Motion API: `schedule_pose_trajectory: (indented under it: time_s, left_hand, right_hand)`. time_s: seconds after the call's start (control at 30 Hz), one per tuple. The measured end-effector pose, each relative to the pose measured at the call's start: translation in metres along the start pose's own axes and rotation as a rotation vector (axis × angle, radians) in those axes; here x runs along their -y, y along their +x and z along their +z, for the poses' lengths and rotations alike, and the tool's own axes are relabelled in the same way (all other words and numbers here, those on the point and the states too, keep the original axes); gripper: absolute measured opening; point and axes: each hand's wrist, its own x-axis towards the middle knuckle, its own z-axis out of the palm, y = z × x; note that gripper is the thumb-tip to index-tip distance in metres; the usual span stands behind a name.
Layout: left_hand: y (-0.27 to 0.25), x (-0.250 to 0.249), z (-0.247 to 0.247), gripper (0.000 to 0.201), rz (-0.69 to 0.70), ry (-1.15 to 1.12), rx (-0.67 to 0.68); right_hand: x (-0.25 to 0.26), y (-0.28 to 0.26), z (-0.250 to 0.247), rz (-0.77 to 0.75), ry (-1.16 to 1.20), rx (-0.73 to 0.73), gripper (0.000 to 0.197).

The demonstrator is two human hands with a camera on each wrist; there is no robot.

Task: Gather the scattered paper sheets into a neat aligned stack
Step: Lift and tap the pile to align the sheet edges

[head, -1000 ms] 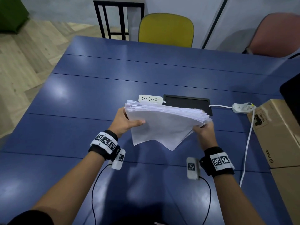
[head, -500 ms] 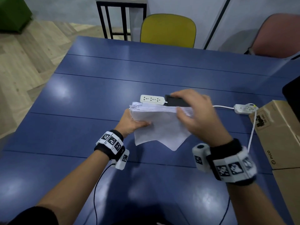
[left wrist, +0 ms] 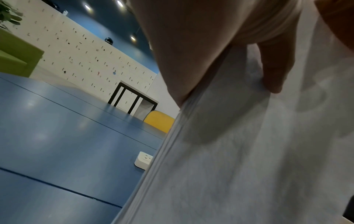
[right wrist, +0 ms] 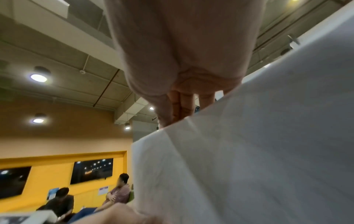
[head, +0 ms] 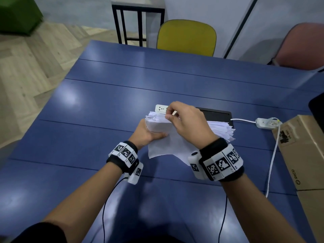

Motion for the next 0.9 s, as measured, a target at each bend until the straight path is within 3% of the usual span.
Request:
schedule_pose_trajectory:
  time_s: [0.43, 0.63, 0.9]
  left_hand:
    - [0.002, -0.001, 0.003, 0.027, 0.002, 0.046, -0.021]
    - [0.003, 0.0, 0.003, 0.035, 0.031, 0.059, -0.033]
    - [0.008, 0.005, 0.005, 0.037, -0.012, 0.015, -0.072]
  right_hand:
    - [0.017, 0.004, 0.005, -0.121, 0.028, 0.0, 0.011]
    - [-0.001, -0.017, 0.021, -0.231, -0.313, 0.016, 0.062]
    - [-0.036, -0.043, 0.009, -0.137, -0.436, -0.072, 0.07]
